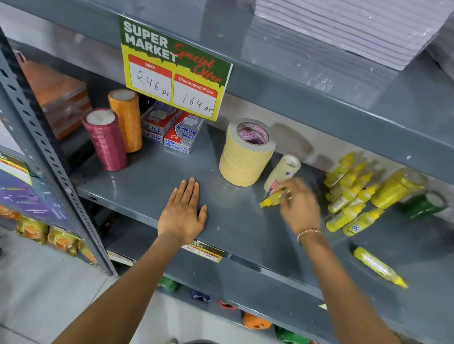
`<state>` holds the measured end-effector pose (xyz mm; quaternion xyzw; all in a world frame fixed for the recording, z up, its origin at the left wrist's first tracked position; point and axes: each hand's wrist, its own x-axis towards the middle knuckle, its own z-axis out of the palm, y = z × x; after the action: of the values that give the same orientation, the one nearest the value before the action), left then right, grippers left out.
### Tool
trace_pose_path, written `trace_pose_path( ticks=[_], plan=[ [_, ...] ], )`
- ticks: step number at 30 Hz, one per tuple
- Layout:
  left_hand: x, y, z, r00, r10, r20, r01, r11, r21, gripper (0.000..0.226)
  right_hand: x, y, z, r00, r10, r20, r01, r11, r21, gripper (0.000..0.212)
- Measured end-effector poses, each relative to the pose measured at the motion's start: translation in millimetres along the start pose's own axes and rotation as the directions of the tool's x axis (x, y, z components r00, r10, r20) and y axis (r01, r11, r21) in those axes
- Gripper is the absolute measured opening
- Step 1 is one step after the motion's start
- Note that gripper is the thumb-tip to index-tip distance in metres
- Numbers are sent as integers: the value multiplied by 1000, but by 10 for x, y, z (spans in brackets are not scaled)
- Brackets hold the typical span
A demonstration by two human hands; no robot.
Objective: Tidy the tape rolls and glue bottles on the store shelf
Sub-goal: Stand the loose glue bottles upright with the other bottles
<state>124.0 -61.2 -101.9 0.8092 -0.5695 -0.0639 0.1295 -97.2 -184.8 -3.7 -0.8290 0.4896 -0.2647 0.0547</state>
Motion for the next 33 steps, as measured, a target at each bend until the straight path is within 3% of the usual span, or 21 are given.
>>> trace_pose_path(
  ticks=[1, 3, 7, 10, 15, 20, 24, 29, 33],
  plan=[
    [-1, 2, -2, 1000, 0, 1, 0, 1000, 0, 65, -130, 26, 117, 984, -48, 173, 61, 996, -70, 34],
    [-1, 5, -7, 1000, 1, 5, -1, 1000, 3, 65, -212, 107, 281, 934, -51, 353, 126, 973, -193, 53],
    [-7, 5, -19, 1000, 1, 14, -1, 1000, 12, 65, -132, 176, 363, 904, -15, 427, 150, 947, -285, 65],
    [-12, 1, -22, 1000, 5, 23, -6, 1000, 17, 65, -166, 169, 351, 920, 1, 392, 129, 944, -305, 51],
    [-14, 7, -39, 999, 0, 32, 0, 1000, -3, 64, -367, 268, 134, 982, 11, 187, 31, 975, -222, 30],
    [29, 53, -88, 996, -19, 87, 23, 999, -42, 62, -583, 362, -247, 984, 163, -77, -157, 984, 83, 14],
    [71, 183, -111, 993, -59, 100, 67, 995, -76, 59, -712, 451, -284, 962, 272, -5, -260, 925, 279, 21],
    [60, 558, 37, 994, 21, 103, -8, 992, -124, 57, -766, 596, -72, 887, 436, 154, -463, 843, 275, 34],
    [-3, 666, 174, 998, 41, 55, -39, 998, -42, 57, -800, 714, -75, 829, 547, 114, -550, 763, 339, 38]
  ],
)
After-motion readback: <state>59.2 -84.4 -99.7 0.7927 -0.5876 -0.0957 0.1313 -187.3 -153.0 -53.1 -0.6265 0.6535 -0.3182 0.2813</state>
